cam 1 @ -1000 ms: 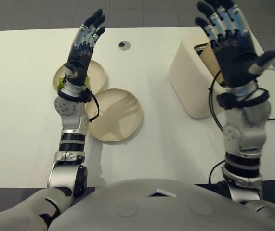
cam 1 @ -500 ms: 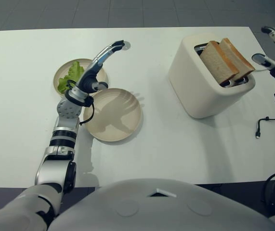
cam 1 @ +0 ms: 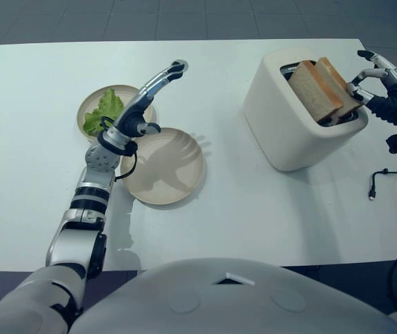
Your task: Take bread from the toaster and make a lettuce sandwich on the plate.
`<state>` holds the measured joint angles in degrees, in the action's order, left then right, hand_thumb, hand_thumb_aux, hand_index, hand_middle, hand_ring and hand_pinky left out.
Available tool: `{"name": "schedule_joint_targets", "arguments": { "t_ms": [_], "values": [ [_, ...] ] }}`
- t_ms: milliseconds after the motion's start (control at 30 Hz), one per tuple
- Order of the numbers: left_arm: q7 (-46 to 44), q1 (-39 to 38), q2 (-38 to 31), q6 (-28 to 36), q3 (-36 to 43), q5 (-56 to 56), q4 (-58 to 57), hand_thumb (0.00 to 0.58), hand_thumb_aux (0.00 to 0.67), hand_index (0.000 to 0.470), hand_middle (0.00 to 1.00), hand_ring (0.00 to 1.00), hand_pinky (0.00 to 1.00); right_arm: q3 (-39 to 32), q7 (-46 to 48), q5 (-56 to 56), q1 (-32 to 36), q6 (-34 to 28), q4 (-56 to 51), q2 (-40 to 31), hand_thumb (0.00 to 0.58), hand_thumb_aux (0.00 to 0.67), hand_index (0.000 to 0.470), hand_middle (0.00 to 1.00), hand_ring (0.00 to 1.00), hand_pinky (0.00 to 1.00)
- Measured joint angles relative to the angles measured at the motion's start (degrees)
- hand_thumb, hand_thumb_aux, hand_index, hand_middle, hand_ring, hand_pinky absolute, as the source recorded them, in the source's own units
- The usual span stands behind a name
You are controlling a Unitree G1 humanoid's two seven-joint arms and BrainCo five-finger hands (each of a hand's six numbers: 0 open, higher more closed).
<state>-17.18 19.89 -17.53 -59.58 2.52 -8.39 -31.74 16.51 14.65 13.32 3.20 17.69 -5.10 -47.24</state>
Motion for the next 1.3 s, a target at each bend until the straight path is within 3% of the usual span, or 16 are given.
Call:
{"name": "schedule_joint_targets", "arguments": {
  "t_ms": [33, 67, 100, 567, 600, 633, 667, 700, 867, 933, 1067, 1133, 1167, 1200, 1300],
  "values": [
    [0.28, 0.01, -0.14, -0.06, 0.01, 0.0, -0.22, 0.0, 0.0, 0.0, 0.0, 0.0, 0.0, -0.04, 0.18, -0.35, -0.04, 0.02, 0.49, 0.0, 0.34, 0.239, 0.168, 0.0, 0.0, 0.0],
    [0.47, 0.01, -0.29, -0.16, 0.02, -0.01, -0.36, 0.0, 0.0, 0.0, 0.0, 0.0, 0.0, -0.12, 0.3, -0.39, -0.12, 0.02, 0.91, -0.01, 0.083, 0.05, 0.035, 0.0, 0.0, 0.0],
    [0.57, 0.02, -0.41, -0.29, 0.1, -0.03, -0.6, 0.0, 0.0, 0.0, 0.0, 0.0, 0.0, -0.24, 0.55, -0.37, -0.39, -0.19, 0.91, -0.01, 0.0, 0.0, 0.0, 0.0, 0.0, 0.0],
    [6.06, 0.29, -1.64, -0.83, 1.14, -6.26, -1.93, 0.0, 0.0, 0.0, 0.0, 0.0, 0.0, -2.19, -1.06, 2.96, -1.78, -0.03, -6.63, 0.0, 0.0, 0.0, 0.0, 0.0, 0.0, 0.0],
    [6.37, 0.29, -1.65, -0.83, 1.26, -6.28, -2.02, 0.0, 0.0, 0.0, 0.0, 0.0, 0.0, -2.41, -1.03, 2.93, -1.77, 0.32, -7.01, 0.0, 0.12, 0.074, 0.052, 0.0, 0.0, 0.0],
    [6.65, 0.29, -1.7, -0.83, 1.3, -6.35, -2.11, 0.0, 0.0, 0.0, 0.0, 0.0, 0.0, -2.46, -1.02, 2.89, -1.76, 0.55, -7.19, 0.0, 0.491, 0.407, 0.286, 0.0, 0.0, 0.0],
    [6.84, 0.3, -1.79, -0.83, 1.37, -6.48, -2.24, 0.0, 0.0, 0.0, 0.0, 0.0, 0.0, -2.46, -1.03, 2.49, -1.72, 0.98, -7.18, 0.0, 0.578, 0.631, 0.442, 0.0, 0.0, 0.0],
    [7.02, 0.3, -1.9, -0.83, 1.53, -6.66, -2.34, 0.0, 0.0, 0.0, 0.0, 0.0, 0.0, -2.42, -1.05, 2.23, -1.52, 1.85, -7.04, -0.03, 0.58, 0.67, 0.47, 0.0, 0.0, 0.0],
    [8.19, 0.64, -2.19, -1.02, 1.67, -6.81, -3.22, 0.0, 0.0, 0.0, 0.0, 0.0, 0.0, -0.71, -1.07, -1.25, -0.63, 2.87, -4.17, 0.1, 0.58, 0.67, 0.47, 0.0, 0.0, 0.0],
    [8.21, 1.1, -2.24, -1.41, 1.66, -6.21, -4.05, 0.0, 0.0, 0.0, 0.0, 0.0, 0.0, 0.3, -1.26, -2.29, -0.05, 3.59, -2.83, 0.25, 0.58, 0.67, 0.47, 0.08, 0.08, 0.08],
    [8.2, 1.47, -2.49, -2.06, 1.61, -4.98, -4.23, 0.0, 0.0, 0.0, 0.0, 0.0, 0.0, 1.68, -3.01, -3.19, 1.4, 4.49, -2.76, 0.71, 0.58, 0.67, 0.47, 0.4, 0.4, 0.4],
    [8.24, 1.56, -2.65, -2.17, 1.61, -5.0, -4.89, 0.0, 0.0, 0.0, 0.0, 0.0, 0.0, 2.08, -4.13, -3.42, 2.27, 5.26, -3.01, 1.2, 0.58, 0.67, 0.47, 0.64, 0.64, 0.64],
    [8.36, 1.6, -2.7, -2.2, 1.6, -5.04, -5.25, 0.0, 0.0, 0.0, 0.0, 0.0, 0.0, 2.26, -4.77, -3.72, 3.0, 5.67, -3.05, 1.3, 0.58, 0.67, 0.47, 0.87, 0.87, 0.87],
    [9.01, 1.76, -2.89, -2.22, 1.54, -5.4, -5.8, 0.0, 0.0, 0.0, 0.0, 0.0, 0.0, 2.95, -6.09, -4.16, 4.77, 6.47, -3.1, 1.98, 0.58, 0.67, 0.47, 0.96, 0.96, 0.96],
    [10.7, 2.01, -3.92, -2.26, 0.94, -6.71, -6.53, 0.0, 0.0, 0.0, 0.0, 0.0, 0.0, 4.54, -9.01, -5.69, 7.89, 7.49, -3.57, 3.15, 0.58, 0.67, 0.47, 1.0, 1.0, 1.0]
  ]
}}
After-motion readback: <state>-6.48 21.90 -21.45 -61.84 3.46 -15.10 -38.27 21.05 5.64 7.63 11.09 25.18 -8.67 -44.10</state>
